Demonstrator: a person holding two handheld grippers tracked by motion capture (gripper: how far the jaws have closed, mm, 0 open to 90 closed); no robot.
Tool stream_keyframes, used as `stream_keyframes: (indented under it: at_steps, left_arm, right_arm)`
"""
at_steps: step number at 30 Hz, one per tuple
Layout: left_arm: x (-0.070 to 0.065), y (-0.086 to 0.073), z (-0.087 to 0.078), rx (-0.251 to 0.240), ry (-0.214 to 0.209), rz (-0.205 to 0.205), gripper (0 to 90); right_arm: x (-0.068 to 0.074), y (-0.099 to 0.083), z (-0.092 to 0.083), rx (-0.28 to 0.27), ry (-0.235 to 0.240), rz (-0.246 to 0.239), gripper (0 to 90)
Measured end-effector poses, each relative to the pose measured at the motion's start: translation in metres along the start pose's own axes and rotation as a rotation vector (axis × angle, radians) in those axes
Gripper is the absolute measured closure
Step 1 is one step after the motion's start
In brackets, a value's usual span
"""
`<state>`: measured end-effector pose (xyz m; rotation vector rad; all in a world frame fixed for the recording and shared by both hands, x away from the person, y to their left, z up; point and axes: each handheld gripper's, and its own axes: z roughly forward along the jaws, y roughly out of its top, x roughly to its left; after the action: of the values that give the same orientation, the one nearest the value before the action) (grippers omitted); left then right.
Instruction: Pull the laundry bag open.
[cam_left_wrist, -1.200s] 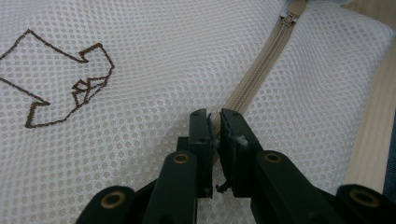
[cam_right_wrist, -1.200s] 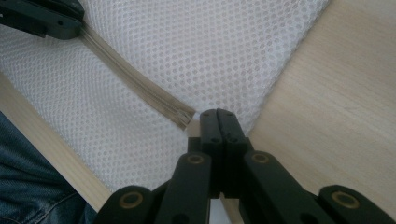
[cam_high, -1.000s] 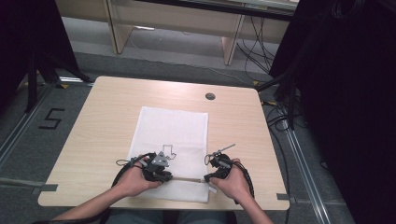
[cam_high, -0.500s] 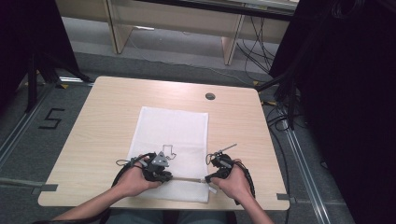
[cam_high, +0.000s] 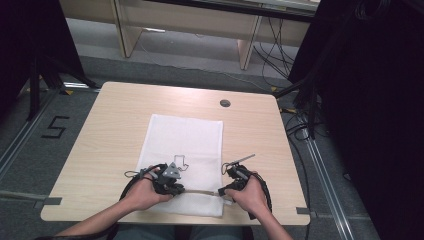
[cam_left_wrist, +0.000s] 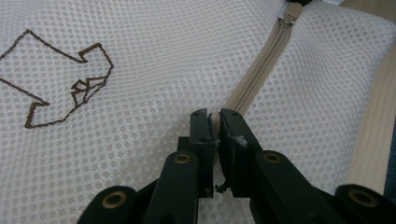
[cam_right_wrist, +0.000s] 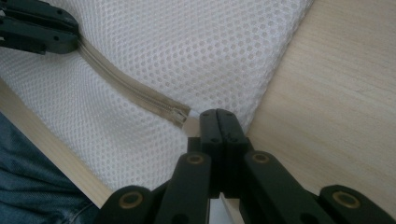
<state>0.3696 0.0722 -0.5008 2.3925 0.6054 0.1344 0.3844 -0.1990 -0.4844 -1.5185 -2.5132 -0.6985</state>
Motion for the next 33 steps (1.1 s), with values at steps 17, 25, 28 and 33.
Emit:
stream_keyframes:
  at_steps: [17, 25, 28, 33]
  left_arm:
    - [0.0005, 0.0003, -0.0002, 0.000, 0.001, 0.016, 83.1]
    - [-0.0005, 0.0002, 0.0002, 0.000, 0.001, 0.004, 83.2]
    - [-0.0004, 0.0001, 0.0005, -0.001, -0.001, 0.004, 83.2]
    - [-0.0007, -0.0001, 0.0005, -0.003, -0.002, 0.005, 83.2]
  right_arm:
    - [0.0044, 0.0030, 0.0020, -0.018, -0.040, -0.043, 90.0]
    - [-0.0022, 0.0021, 0.0007, -0.037, 0.047, 0.047, 90.0]
    - [-0.0006, 0.0029, 0.0013, -0.050, 0.119, 0.052, 90.0]
    - [0.0070, 0.0050, -0.0031, -0.058, 0.042, -0.006, 87.4]
